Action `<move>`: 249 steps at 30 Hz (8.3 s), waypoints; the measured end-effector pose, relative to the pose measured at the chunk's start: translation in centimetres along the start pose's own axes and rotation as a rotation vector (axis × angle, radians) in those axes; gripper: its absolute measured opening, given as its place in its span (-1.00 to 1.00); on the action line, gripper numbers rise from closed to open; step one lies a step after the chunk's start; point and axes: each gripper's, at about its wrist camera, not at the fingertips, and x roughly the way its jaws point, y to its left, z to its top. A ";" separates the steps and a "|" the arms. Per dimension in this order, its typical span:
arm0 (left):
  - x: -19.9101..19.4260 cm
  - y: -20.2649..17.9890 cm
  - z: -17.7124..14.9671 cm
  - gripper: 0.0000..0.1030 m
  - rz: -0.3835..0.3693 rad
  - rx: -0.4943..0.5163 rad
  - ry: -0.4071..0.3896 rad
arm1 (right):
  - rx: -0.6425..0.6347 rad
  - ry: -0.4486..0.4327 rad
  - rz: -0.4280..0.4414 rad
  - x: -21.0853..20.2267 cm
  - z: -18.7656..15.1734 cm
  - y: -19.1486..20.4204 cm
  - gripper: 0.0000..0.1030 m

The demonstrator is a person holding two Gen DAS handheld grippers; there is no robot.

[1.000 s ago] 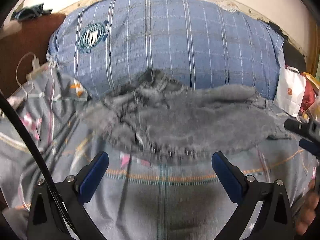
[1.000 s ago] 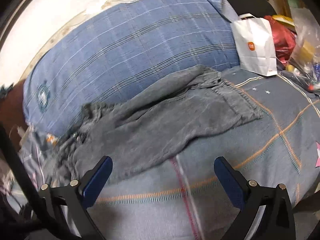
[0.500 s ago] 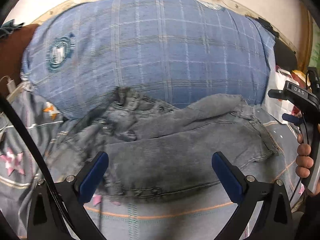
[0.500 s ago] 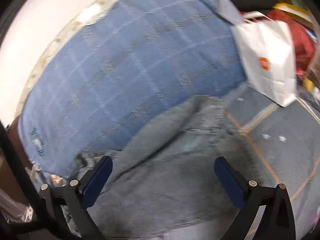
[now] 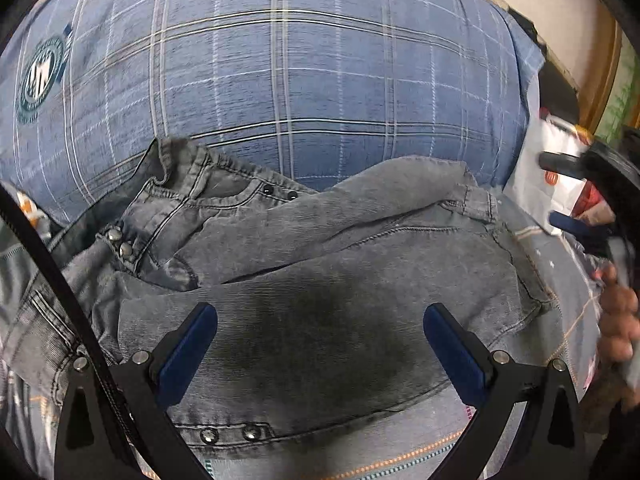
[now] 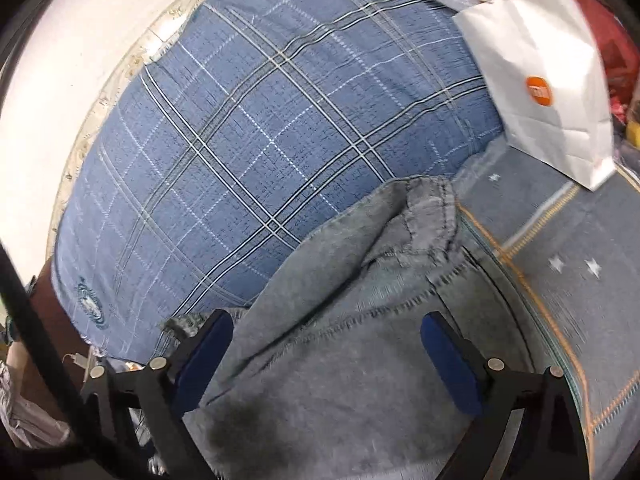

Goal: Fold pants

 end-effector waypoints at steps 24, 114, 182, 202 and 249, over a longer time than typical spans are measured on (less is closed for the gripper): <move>0.6 2.7 1.7 0.99 -0.032 -0.076 0.033 | 0.209 0.175 -0.108 13.3 7.5 -4.7 -0.91; -0.1 1.8 0.7 0.25 -0.231 -0.335 0.132 | 0.013 -0.088 0.125 -6.9 -5.8 -2.3 0.52; -2.6 22.1 -8.7 -0.08 -0.111 -0.923 0.048 | -0.566 0.525 0.310 6.5 -24.0 16.2 -0.06; -6.4 21.1 -9.3 0.11 0.086 -0.802 -0.009 | -0.034 0.198 0.285 -0.7 -12.0 2.3 0.60; 6.7 -13.0 -2.3 0.25 -0.201 -0.089 0.285 | 0.651 0.093 -0.009 -4.8 -8.3 -21.0 0.55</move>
